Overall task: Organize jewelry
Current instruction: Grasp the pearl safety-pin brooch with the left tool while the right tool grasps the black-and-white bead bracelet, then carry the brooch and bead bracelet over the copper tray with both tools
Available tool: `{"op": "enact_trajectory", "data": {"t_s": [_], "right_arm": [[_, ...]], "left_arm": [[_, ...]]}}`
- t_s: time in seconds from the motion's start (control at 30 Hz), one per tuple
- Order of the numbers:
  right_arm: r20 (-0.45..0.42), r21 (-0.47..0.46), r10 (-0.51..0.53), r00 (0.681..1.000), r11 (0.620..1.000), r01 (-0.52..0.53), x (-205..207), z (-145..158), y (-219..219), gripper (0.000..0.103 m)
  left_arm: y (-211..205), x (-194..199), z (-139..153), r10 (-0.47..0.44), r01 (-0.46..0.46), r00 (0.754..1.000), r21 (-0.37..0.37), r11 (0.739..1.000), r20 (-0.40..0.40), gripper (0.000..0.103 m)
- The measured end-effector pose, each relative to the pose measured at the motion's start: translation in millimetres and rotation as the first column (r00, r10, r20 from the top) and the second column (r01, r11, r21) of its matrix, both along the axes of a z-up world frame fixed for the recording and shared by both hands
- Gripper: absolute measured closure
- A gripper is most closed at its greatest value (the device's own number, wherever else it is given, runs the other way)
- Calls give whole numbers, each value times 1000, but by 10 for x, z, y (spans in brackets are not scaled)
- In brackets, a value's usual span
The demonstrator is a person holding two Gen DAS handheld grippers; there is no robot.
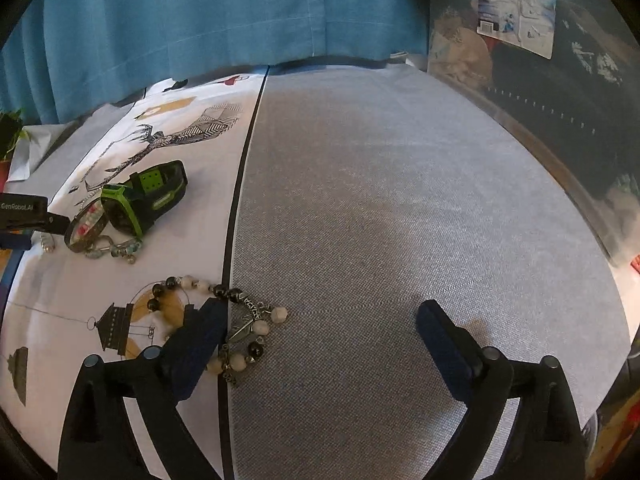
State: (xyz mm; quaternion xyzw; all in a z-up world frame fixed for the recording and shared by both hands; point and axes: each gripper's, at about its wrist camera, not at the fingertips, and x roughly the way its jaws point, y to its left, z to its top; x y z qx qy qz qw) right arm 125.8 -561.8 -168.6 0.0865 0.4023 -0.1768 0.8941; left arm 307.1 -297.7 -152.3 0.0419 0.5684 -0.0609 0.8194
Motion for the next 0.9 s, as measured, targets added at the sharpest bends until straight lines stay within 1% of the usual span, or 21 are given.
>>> {"op": "enact_trajectory", "data": {"t_s": [0.03,0.1,0.13,0.17,0.2,0.23,0.27,0.3,0.37,0.47,0.63,0.77,0.9], "right_arm": [[0,-1,-1,1000,1000,1,7,-1,2,7],[-2,-3,-2,1000,1000,2,12,-4,9,9],[-1,-4,3,1000,1000,-3,9,1,12,11],[8,-4,33,999,999,-33,3,21,51,28],[16,-11,73,997,997,-73,-8,47,101,59],[15,-14,122,992,993,-121,-6,69,170,75],[-2,-18,161,987,987,-161,10,86,237,88],[-22,-17,188,982,982,-189,27,100,288,89],[-15,17,210,978,978,-210,25,150,320,91],[23,6,191,981,981,-192,-60,298,350,91],[112,-18,152,982,988,-151,-293,691,388,91],[155,-24,136,979,991,-134,-466,958,423,91],[178,-44,138,974,990,-132,-654,1164,551,91]], "left_arm": [[-8,-20,-4,-8,8,1000,0,1000,8,4],[-26,-81,39,-47,47,998,-5,999,43,23],[-27,-89,73,-69,70,996,-9,997,59,55],[-65,-145,121,-122,123,990,-19,992,65,78],[-100,-146,136,-151,153,988,-42,987,43,94],[-107,-180,147,-189,188,982,-111,976,-4,94],[-106,-212,163,-202,199,979,-139,970,-12,94],[-104,-265,203,-219,217,976,-141,966,0,94],[-105,-359,301,-247,250,968,-113,962,37,94],[-39,-484,477,-264,270,962,-119,955,68,94],[114,-759,802,-291,308,946,-115,944,140,94],[327,-1042,1085,-294,320,936,-114,941,195,94],[541,-1317,1283,-302,335,924,-113,935,233,94]]}}
